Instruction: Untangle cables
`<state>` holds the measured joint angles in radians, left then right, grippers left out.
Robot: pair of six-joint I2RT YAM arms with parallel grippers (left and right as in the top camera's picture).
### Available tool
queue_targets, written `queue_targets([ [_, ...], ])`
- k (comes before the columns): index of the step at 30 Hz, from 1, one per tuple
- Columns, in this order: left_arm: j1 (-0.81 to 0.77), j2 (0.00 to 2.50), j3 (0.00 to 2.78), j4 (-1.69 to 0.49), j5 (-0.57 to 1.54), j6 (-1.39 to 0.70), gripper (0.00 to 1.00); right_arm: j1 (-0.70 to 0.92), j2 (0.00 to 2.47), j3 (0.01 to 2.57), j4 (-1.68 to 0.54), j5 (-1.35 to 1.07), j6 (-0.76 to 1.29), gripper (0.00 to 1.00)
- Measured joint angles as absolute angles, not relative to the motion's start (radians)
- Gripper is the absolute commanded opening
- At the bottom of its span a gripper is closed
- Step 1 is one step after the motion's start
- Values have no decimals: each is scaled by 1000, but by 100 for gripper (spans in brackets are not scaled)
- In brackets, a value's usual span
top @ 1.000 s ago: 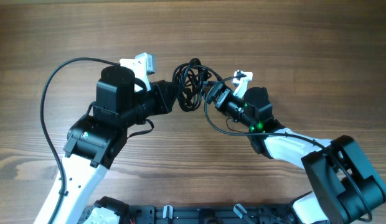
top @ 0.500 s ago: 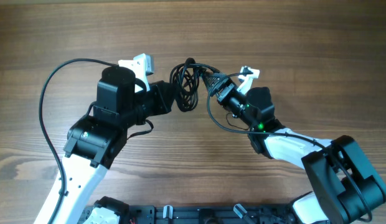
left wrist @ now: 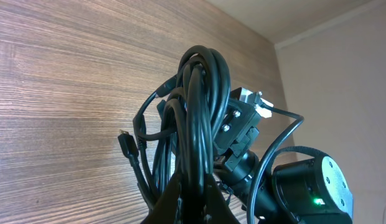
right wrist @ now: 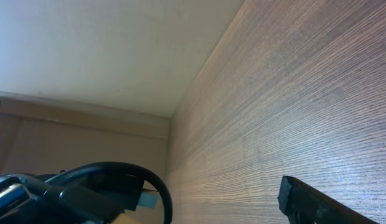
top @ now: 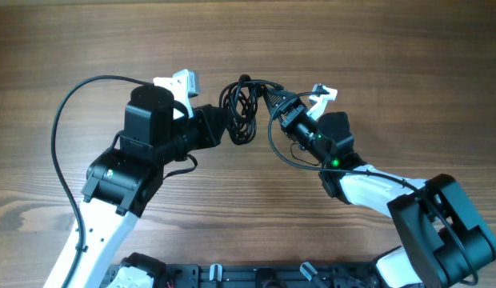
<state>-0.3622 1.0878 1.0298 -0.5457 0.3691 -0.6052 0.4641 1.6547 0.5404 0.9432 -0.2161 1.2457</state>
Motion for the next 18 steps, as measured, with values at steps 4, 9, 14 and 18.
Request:
queue_targets([
  [4,-362,1097,1030,-545,369,-611,4,501,1655,540,940,-216,1249,94],
  [9,-362,1126,1030,-521,408,-645,4,521,1654,540,890,-199,1248,94],
  [14,-362,1127,1030,-510,442,-650,4,521,1654,540,846,-167,1245,94],
  [18,-362,1127,1030,-475,489,-653,4,521,1654,540,810,-145,1245,94],
])
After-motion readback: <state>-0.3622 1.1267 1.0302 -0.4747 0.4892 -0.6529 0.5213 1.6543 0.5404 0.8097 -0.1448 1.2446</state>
